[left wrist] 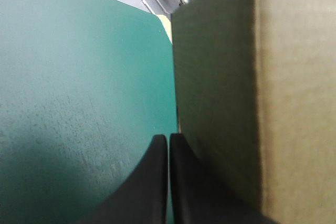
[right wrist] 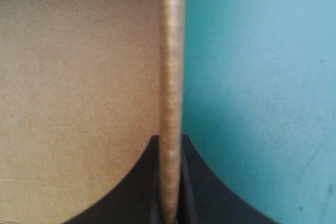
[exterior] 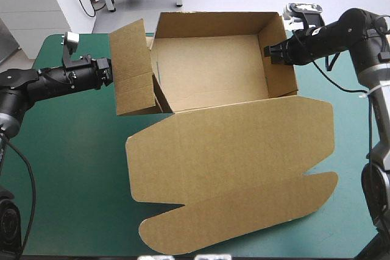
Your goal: Fold the box
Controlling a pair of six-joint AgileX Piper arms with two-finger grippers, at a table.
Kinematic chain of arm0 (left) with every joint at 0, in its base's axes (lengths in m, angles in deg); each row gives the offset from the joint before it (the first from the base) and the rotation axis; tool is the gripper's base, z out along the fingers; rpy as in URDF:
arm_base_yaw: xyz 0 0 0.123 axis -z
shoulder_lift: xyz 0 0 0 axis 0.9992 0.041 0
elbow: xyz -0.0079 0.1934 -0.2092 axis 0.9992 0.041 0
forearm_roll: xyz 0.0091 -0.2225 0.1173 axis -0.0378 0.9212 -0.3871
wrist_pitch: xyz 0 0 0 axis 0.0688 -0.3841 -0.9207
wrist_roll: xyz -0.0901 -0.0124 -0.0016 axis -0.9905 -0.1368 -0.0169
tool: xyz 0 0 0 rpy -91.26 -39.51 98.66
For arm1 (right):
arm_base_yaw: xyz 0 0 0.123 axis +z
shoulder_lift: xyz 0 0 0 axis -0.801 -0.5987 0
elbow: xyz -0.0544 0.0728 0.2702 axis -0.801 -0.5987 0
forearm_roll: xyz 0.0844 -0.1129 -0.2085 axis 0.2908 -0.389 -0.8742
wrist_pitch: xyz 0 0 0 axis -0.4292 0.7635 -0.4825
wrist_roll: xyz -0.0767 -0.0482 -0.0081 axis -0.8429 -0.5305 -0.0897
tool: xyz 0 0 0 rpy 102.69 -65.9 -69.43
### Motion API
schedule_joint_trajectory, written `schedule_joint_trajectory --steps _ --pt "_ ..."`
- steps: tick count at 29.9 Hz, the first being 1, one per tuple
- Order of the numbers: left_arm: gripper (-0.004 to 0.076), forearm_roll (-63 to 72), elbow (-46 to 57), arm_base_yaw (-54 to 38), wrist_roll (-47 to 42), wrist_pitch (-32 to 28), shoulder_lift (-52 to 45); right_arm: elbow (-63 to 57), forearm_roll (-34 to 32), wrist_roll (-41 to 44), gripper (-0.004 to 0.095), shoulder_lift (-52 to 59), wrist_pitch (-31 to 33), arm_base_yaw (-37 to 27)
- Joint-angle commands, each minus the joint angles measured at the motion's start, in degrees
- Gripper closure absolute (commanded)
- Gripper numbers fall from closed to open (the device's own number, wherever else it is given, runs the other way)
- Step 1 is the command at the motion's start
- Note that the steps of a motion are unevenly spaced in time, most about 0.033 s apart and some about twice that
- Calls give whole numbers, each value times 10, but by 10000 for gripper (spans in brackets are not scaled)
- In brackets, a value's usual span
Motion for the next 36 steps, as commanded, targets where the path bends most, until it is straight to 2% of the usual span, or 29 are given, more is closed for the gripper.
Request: schedule_joint_trajectory --steps 1,5,12,22,25,32,36 --pt "731 43 -18 0 9 46 -51 17 -7 27 927 31 -62 27" --pt "731 11 -18 0 9 36 -86 16 -52 49 927 29 -84 58" --pt "731 -47 -18 0 -10 34 -125 14 -53 62 927 29 -145 103" --pt "710 -75 -18 0 -47 59 -129 14 -66 72 927 28 -163 146" --pt "655 -77 -18 0 -59 59 -129 14 -94 94 928 28 -161 149" --pt "390 -75 -18 0 -59 59 -135 14 -122 100 927 27 -145 149" --pt "304 -93 -18 0 -60 59 -135 14 -122 105 927 27 -142 149"
